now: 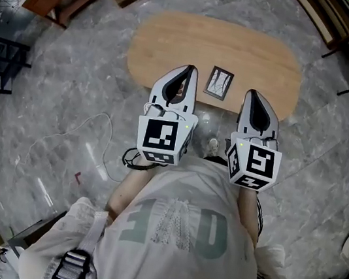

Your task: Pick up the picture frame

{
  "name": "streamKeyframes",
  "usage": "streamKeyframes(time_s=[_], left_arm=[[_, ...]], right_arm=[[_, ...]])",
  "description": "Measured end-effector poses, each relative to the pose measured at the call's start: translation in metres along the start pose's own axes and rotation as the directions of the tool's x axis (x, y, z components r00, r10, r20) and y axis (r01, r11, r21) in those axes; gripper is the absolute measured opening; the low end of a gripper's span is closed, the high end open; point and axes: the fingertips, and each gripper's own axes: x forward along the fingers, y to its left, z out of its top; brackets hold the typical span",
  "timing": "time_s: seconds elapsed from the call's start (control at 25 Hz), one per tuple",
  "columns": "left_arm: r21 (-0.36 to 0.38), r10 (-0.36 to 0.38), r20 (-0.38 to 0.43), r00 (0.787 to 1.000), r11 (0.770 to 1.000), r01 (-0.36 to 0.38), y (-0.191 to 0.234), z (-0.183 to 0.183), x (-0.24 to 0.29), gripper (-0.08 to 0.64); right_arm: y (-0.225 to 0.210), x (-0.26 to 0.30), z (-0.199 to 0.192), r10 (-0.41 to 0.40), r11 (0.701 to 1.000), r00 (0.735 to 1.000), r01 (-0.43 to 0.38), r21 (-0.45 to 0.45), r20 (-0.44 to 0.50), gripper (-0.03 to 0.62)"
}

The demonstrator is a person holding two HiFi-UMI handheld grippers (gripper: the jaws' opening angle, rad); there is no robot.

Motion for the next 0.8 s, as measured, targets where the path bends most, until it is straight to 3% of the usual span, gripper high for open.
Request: streamKeyframes(time_s=[0.12, 0.32, 0.44, 0.6, 0.8], left_arm=[[0.010, -0.015, -0.006, 1.000, 1.000, 0.015, 0.011, -0.006, 0.007, 0.009], [0.053, -0.037, -0.028, 0.999, 0.998, 0.038, 0.034, -0.030, 0.039, 0.009], [0.061, -0.026, -0.040, 0.999, 0.998, 0.028, 0.047, -0.049, 0.065, 0.009], [0.020, -0.002, -0.037, 0.999, 1.000, 0.003, 0.056, -0.094, 0.094, 0.009], [-0.008, -0.027, -0.088, 0.996, 1.000, 0.026, 0.053, -0.190, 0.129, 0.009]], right_arm=[[0.007, 0.011, -0.001, 0.004, 1.000, 1.000, -0.004, -0.008, 0.000, 0.003], [0.011, 0.049, -0.004, 0.047, 0.992, 0.999, -0.048, -0.118, -0.012, 0.003], [-0.002, 0.078, -0.011, 0.045, 0.992, 0.999, -0.045, -0.118, 0.000, 0.003], [-0.020, 0.109, -0.057, 0.022, 0.997, 1.000, -0.023, -0.068, -0.008, 0.003], [-0.030, 0.145, -0.152, 0.030, 0.999, 0.992, -0.035, -0.040, -0.125, 0.003]])
